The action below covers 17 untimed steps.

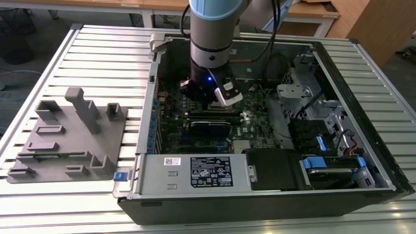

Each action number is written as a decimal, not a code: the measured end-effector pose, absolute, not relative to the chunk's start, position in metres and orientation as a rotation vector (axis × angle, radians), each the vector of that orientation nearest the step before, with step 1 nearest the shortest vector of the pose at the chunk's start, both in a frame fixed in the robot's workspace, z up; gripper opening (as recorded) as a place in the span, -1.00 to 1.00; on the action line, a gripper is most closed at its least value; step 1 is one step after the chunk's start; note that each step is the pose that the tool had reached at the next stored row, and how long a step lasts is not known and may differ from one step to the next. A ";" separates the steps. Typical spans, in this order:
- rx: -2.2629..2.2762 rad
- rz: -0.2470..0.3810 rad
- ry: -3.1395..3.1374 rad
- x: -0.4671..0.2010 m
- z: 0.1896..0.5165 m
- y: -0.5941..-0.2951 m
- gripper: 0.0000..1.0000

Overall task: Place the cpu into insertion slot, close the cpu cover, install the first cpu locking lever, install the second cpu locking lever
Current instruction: 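Install the second cpu locking lever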

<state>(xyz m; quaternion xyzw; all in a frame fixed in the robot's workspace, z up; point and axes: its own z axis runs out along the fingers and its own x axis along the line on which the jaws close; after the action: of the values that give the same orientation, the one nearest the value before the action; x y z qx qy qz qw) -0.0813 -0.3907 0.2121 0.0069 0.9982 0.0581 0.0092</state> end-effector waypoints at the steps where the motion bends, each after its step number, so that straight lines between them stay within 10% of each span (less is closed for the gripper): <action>1: 0.022 0.182 3.118 -0.081 0.212 -0.391 -0.79; 17: 0.023 0.186 3.117 -0.081 0.209 -0.397 -0.79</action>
<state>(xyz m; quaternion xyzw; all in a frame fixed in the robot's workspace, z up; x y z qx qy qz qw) -0.0809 -0.3975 0.2092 0.0075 0.9982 0.0594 0.0093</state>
